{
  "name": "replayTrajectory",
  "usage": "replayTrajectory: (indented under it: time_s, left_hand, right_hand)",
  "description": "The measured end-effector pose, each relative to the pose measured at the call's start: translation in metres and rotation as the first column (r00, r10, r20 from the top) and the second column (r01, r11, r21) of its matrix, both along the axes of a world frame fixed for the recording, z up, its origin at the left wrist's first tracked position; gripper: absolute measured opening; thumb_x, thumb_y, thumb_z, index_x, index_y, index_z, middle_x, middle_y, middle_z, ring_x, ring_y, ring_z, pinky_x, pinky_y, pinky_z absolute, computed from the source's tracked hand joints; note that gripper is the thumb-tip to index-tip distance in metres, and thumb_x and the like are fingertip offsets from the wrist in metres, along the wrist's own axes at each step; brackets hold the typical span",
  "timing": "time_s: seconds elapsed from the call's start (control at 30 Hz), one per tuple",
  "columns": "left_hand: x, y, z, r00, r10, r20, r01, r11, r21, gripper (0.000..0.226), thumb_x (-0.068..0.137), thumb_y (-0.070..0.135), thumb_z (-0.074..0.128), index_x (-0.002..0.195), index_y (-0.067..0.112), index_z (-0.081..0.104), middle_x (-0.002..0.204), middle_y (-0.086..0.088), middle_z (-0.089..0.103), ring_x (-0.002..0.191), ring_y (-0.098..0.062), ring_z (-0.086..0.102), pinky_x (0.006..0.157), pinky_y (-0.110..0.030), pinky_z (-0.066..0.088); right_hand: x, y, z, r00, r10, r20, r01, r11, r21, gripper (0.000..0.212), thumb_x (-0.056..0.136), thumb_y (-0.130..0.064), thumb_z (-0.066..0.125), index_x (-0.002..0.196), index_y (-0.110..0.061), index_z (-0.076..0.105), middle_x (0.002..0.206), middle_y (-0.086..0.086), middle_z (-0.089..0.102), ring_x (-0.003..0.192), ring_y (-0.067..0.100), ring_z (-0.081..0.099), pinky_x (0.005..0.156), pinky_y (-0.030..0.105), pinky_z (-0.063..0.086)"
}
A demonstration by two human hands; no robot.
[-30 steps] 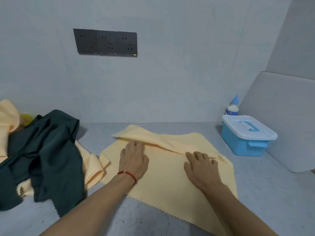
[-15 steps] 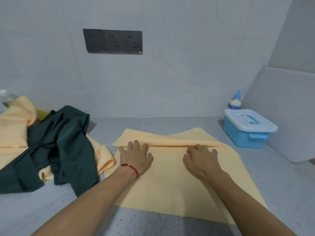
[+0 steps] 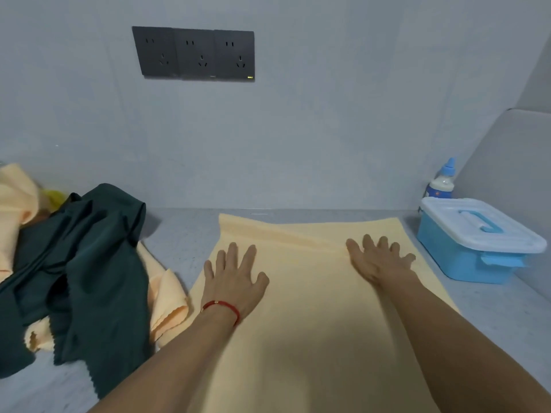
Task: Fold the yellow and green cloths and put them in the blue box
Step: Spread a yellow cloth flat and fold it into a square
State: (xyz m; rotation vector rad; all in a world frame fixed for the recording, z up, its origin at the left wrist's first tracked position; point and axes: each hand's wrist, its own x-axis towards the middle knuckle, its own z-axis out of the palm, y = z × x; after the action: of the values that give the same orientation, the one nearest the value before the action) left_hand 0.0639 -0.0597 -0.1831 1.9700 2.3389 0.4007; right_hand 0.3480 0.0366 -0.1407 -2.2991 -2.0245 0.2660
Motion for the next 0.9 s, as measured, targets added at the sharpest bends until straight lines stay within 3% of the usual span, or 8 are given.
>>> replayTrajectory:
  time_s: [0.07,0.2,0.33,0.4,0.5,0.6,0.73,0.9]
  left_hand:
    - [-0.001,0.005,0.001,1.0,0.029,-0.003,-0.029,0.999,-0.04,0.068,0.094,0.056,0.022,0.159,0.04,0.01,0.169,-0.005,0.006,0.154,-0.03,0.001,0.122,-0.057,-0.001]
    - [-0.003,0.01,-0.001,0.996,0.089,-0.026,-0.091,0.991,-0.102,0.07,0.092,0.057,0.016,0.16,0.04,0.009,0.17,-0.006,0.002,0.155,-0.032,-0.005,0.121,-0.059,-0.006]
    - [-0.005,0.002,0.011,0.989,-0.007,0.149,0.009,1.0,-0.01,0.052,0.098,0.042,0.032,0.146,0.024,0.043,0.161,-0.011,0.027,0.15,-0.027,0.015,0.123,-0.05,0.007]
    - [-0.022,-0.012,0.012,0.996,-0.05,0.07,0.043,0.994,0.099,0.04,0.098,0.034,0.035,0.132,0.023,0.053,0.153,-0.004,0.038,0.145,-0.023,0.024,0.121,-0.045,0.013]
    - [-0.065,-0.051,0.006,0.989,0.027,-0.147,-0.014,0.996,0.092,0.043,0.097,0.039,0.02,0.127,0.035,0.05,0.147,0.005,0.042,0.137,-0.018,0.029,0.118,-0.048,0.01]
    - [-0.095,-0.086,-0.001,0.996,-0.019,-0.088,0.017,0.999,-0.032,0.053,0.102,0.043,0.016,0.153,0.04,0.03,0.163,0.009,0.025,0.147,-0.015,0.018,0.121,-0.052,0.004]
    - [-0.125,-0.119,-0.001,0.987,-0.118,-0.11,0.101,0.984,-0.148,0.054,0.106,0.048,0.012,0.16,0.043,0.01,0.17,0.011,0.005,0.155,-0.011,0.001,0.125,-0.045,-0.001]
    - [-0.111,-0.163,0.019,0.97,-0.201,-0.136,0.204,0.979,0.009,0.052,0.105,0.046,0.025,0.155,0.034,0.034,0.168,0.002,0.019,0.155,-0.017,0.012,0.124,-0.041,0.004]
  right_hand:
    - [-0.013,-0.002,-0.005,0.997,0.039,0.07,-0.046,0.992,0.115,0.072,0.1,-0.06,0.01,0.161,-0.023,0.019,0.169,0.013,0.01,0.155,0.038,0.005,0.118,0.07,0.002]
    - [-0.049,-0.042,-0.034,0.974,0.177,0.144,-0.2,0.966,0.163,0.062,0.094,-0.059,0.016,0.145,-0.03,0.037,0.155,0.009,0.032,0.144,0.038,0.025,0.111,0.073,0.014]
    - [-0.039,-0.055,-0.028,0.971,0.237,0.031,-0.238,0.971,0.013,0.066,0.104,-0.061,0.014,0.162,-0.031,0.007,0.171,0.008,-0.003,0.155,0.038,-0.007,0.116,0.072,-0.003]
    - [-0.033,-0.068,-0.019,0.95,0.311,0.027,-0.312,0.948,0.068,0.066,0.103,-0.061,0.015,0.162,-0.032,0.007,0.171,0.009,-0.006,0.155,0.038,-0.009,0.116,0.071,-0.005]
    - [-0.038,-0.111,-0.028,0.877,0.479,0.043,-0.481,0.871,0.1,0.067,0.098,-0.07,0.015,0.159,-0.042,0.008,0.171,0.001,-0.006,0.156,0.032,-0.008,0.116,0.071,-0.005]
    - [-0.047,-0.157,-0.046,0.85,0.524,0.05,-0.524,0.851,-0.007,0.07,0.095,-0.075,0.009,0.159,-0.048,-0.004,0.171,-0.004,-0.011,0.156,0.027,-0.013,0.116,0.07,-0.009]
    - [-0.051,-0.177,-0.036,0.861,0.508,0.025,-0.508,0.861,-0.025,0.068,0.1,-0.071,0.014,0.16,-0.046,-0.003,0.171,-0.004,-0.013,0.156,0.025,-0.016,0.117,0.069,-0.01]
    - [-0.028,-0.207,-0.01,0.81,0.586,-0.024,-0.586,0.81,0.014,0.068,0.099,-0.067,0.025,0.16,-0.039,0.015,0.171,0.002,0.004,0.156,0.023,0.0,0.122,0.06,0.002]
